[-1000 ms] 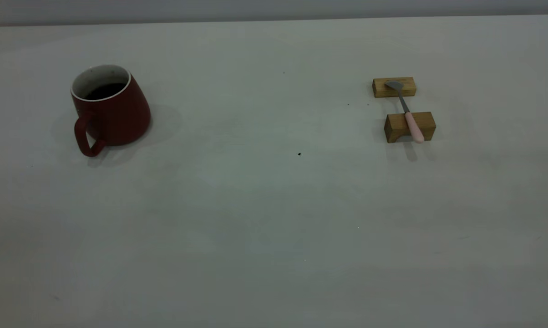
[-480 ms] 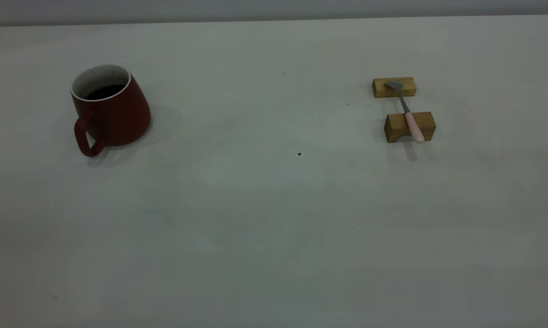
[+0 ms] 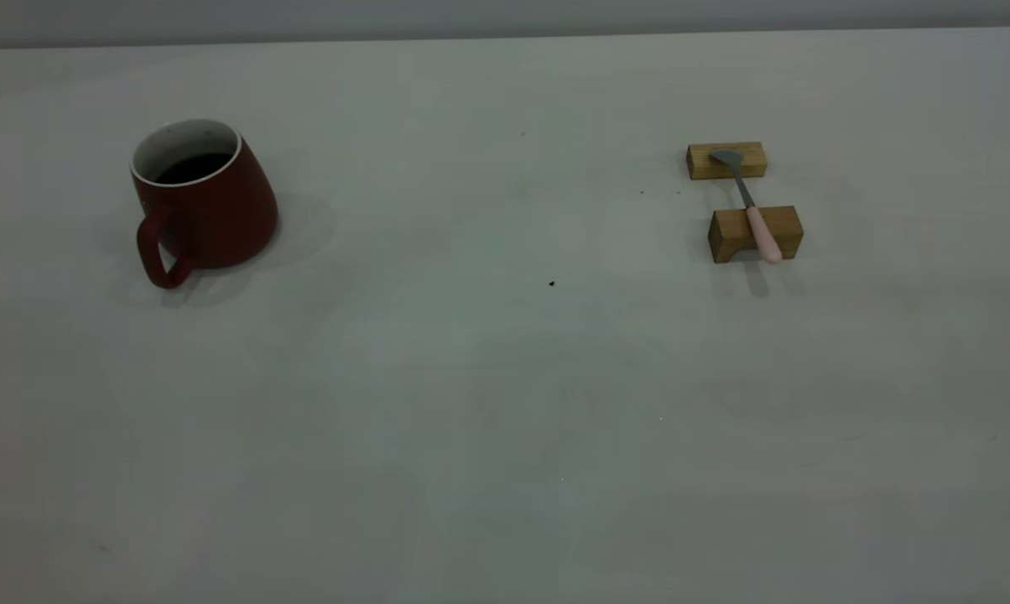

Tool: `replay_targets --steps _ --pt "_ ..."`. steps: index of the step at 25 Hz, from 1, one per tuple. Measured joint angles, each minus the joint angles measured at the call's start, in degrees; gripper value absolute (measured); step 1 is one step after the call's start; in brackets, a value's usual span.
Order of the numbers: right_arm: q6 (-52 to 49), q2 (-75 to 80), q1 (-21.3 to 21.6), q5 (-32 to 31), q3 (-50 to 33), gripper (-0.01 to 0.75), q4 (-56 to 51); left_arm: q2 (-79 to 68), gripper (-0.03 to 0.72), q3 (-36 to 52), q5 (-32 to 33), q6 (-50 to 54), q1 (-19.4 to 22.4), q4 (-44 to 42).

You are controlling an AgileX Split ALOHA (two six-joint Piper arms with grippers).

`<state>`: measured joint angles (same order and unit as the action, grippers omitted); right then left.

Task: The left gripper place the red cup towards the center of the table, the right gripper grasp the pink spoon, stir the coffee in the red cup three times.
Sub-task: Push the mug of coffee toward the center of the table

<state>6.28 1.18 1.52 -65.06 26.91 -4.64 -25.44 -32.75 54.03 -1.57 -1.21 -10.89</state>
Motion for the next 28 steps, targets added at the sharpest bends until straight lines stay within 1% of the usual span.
replay_targets --steps 3,6,9,13,20,24,27,28 --pt "0.0 0.0 0.0 0.0 0.0 0.238 0.0 -12.25 0.665 -2.7 -4.52 -3.56 0.0 -0.35" --pt "0.0 0.0 0.0 0.0 0.0 0.238 0.0 -24.07 0.68 -7.4 -7.32 -11.79 0.0 1.03" --pt "0.0 0.0 0.0 0.0 0.0 0.238 0.0 -35.58 0.68 -13.22 -8.62 -23.27 0.0 2.08" --pt "0.0 0.0 0.0 0.0 0.0 0.238 0.0 -47.34 0.677 -19.56 -10.45 -37.27 0.0 2.15" --pt "0.0 0.0 0.0 0.0 0.0 0.238 0.0 -63.01 0.658 -24.16 -18.24 -57.33 0.0 0.12" --pt "0.0 0.0 0.0 0.0 0.0 0.238 0.0 -70.46 0.644 -24.57 -24.59 -63.6 0.0 -3.22" --pt "0.0 0.0 0.0 0.0 0.0 0.238 0.0 -76.12 0.638 -25.0 -28.9 -64.89 0.0 -5.26" --pt "0.0 0.0 0.0 0.0 0.0 0.238 0.0 -77.75 0.636 -25.51 -29.46 -65.08 0.06 -5.43"
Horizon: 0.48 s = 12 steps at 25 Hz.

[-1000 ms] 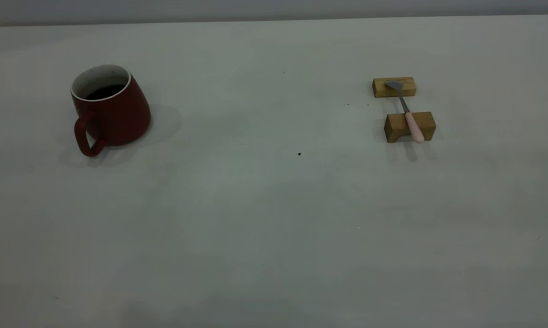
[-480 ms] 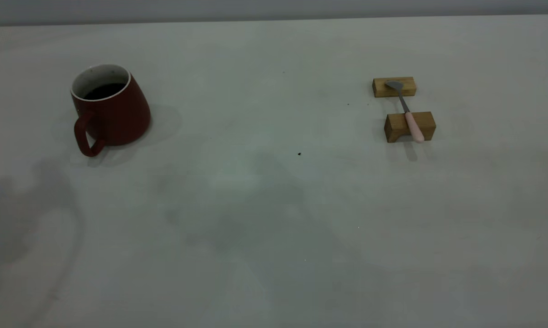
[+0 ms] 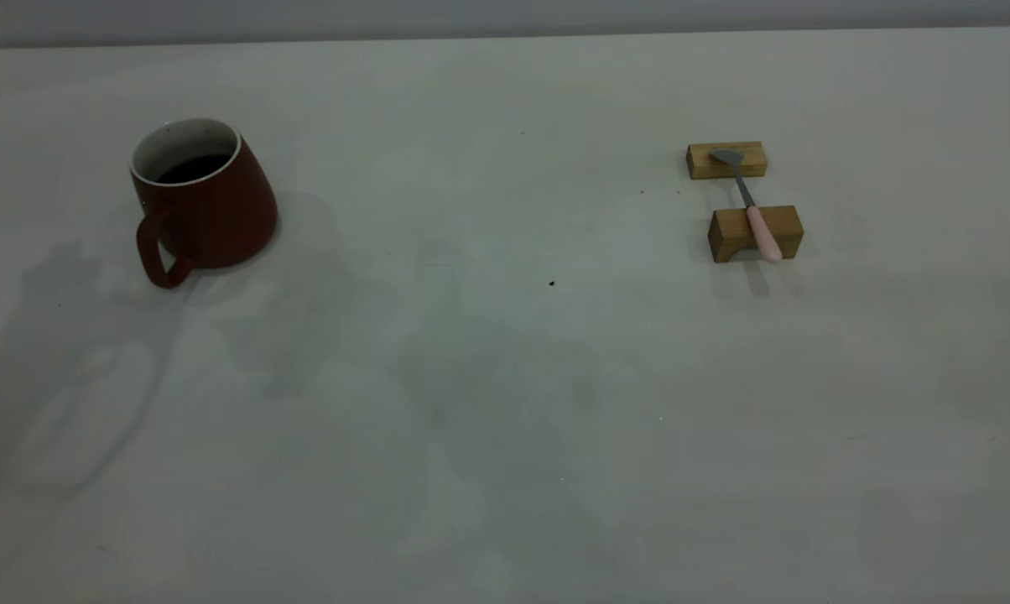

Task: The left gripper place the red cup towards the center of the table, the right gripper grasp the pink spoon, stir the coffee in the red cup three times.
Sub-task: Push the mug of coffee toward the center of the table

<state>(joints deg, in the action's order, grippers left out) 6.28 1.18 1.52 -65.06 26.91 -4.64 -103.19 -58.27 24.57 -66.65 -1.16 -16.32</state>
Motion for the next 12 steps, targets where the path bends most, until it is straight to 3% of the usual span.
replay_targets --steps 12 --pt "0.0 0.0 0.0 0.0 0.0 0.238 0.0 -19.51 0.615 -12.71 -1.38 -0.39 1.06 -0.05"
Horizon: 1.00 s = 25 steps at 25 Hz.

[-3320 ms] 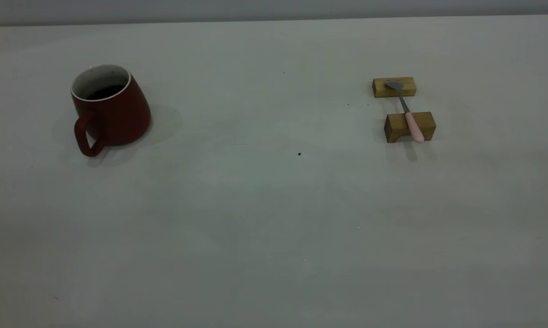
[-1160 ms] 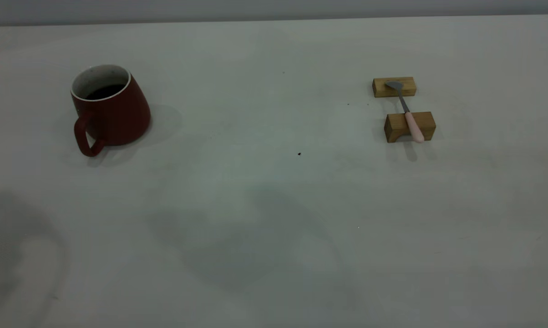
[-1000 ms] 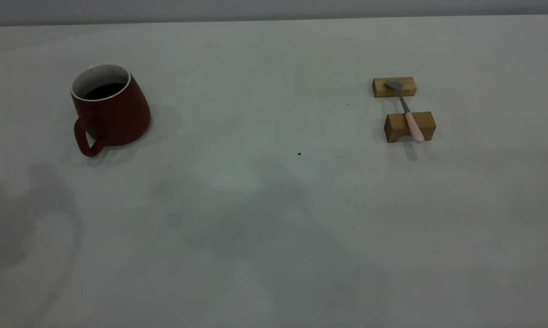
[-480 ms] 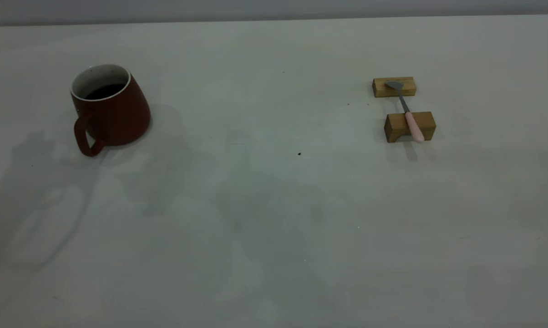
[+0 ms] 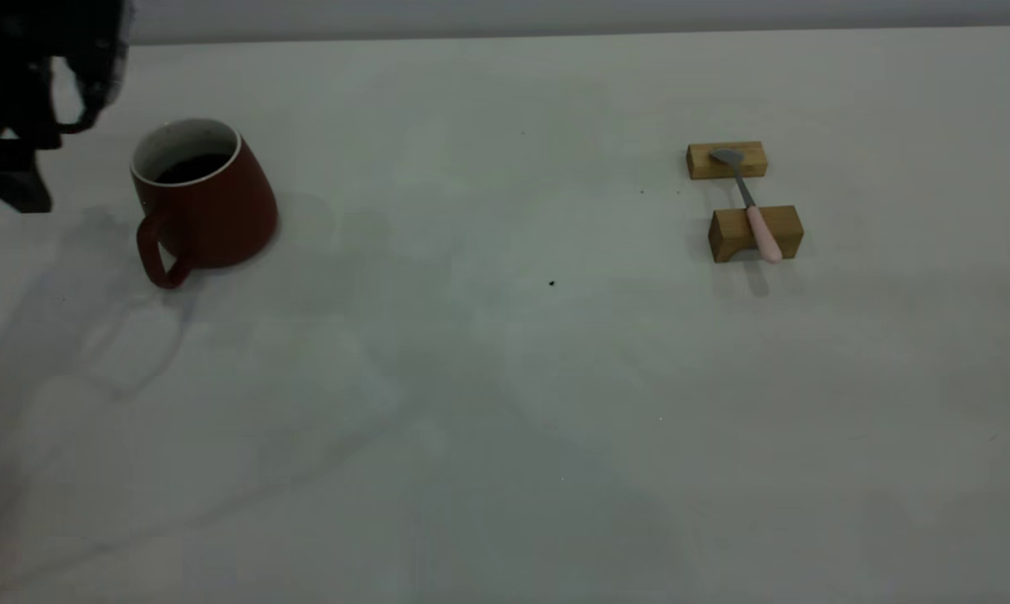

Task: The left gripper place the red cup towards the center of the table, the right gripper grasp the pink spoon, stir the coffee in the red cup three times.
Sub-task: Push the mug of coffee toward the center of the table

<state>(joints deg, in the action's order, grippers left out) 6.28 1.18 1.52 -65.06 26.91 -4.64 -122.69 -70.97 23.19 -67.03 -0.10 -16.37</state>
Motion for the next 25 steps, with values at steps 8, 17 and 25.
replay_targets --steps 8,17,25 --pt "0.0 0.0 0.0 0.0 0.0 0.238 0.0 -8.96 0.608 -8.96 0.0 -4.56 0.0 3.73" --pt "0.0 0.0 0.0 0.0 0.0 0.238 0.0 -10.13 0.594 -9.6 -1.0 -19.74 0.0 17.52" --pt "0.0 0.0 0.0 0.0 0.0 0.238 0.0 -10.89 0.594 -9.84 -1.64 -25.61 0.1 23.8"
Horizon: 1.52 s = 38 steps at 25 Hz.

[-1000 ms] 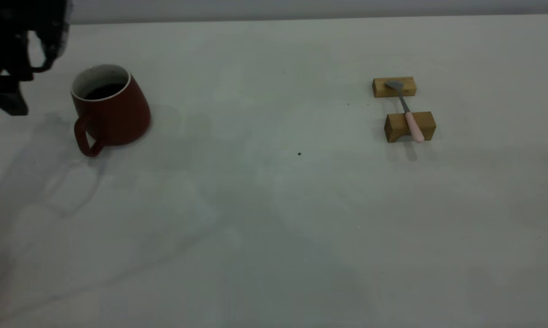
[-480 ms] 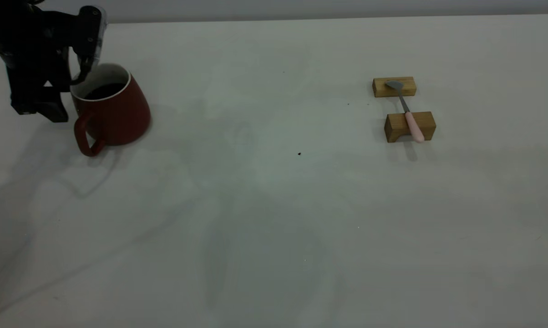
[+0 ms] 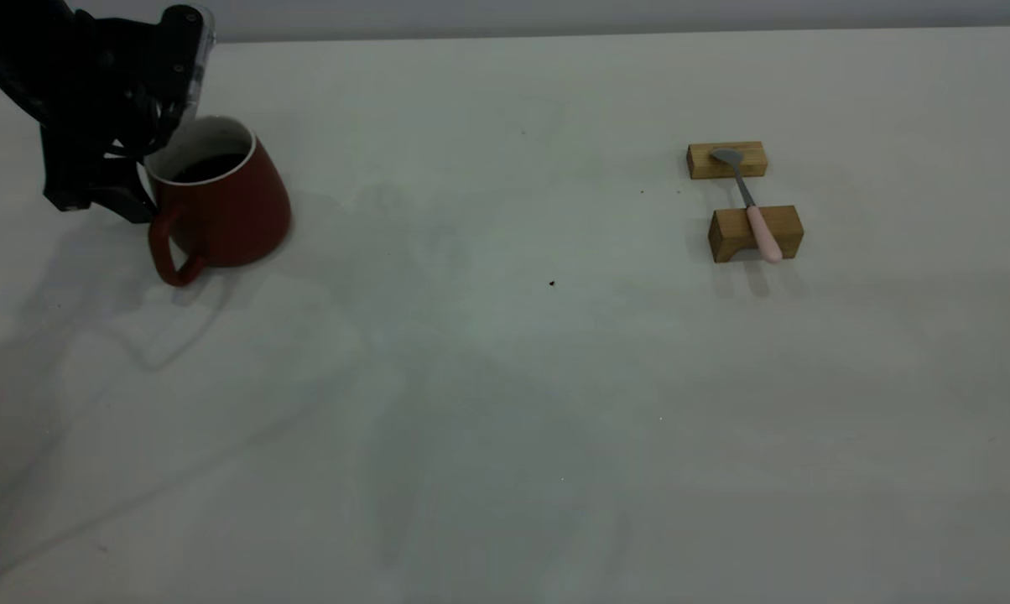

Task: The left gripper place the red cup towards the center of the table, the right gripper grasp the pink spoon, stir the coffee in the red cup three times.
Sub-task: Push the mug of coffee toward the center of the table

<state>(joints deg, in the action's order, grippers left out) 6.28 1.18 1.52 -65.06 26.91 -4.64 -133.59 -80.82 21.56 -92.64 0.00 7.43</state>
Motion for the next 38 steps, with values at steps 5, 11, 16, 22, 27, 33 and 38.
replay_targets --steps 5,11,16,22,27,33,38 --pt "0.0 0.0 0.0 0.0 0.0 0.238 0.0 -0.38 0.594 -0.04 -0.01 -1.62 0.0 4.83" --pt "0.0 0.0 0.0 0.0 0.0 0.238 0.0 -0.6 0.594 -0.04 1.17 -7.42 -0.05 14.1" --pt "0.0 0.0 0.0 0.0 0.0 0.238 0.0 -0.6 0.594 -0.04 1.12 -11.04 -1.49 18.41" --pt "0.0 0.0 0.0 0.0 0.0 0.238 0.0 -0.6 0.594 -0.04 0.7 -11.8 -4.83 20.55" --pt "0.0 0.0 0.0 0.0 0.0 0.238 0.0 -0.6 0.594 -0.04 -0.34 -11.84 -8.66 20.79" --pt "0.0 0.0 0.0 0.0 0.0 0.238 0.0 -0.86 0.594 -0.04 -1.56 -11.84 -12.63 25.04" --pt "0.0 0.0 0.0 0.0 0.0 0.238 0.0 -2.59 0.594 -0.17 -3.41 -11.84 -15.47 28.58"
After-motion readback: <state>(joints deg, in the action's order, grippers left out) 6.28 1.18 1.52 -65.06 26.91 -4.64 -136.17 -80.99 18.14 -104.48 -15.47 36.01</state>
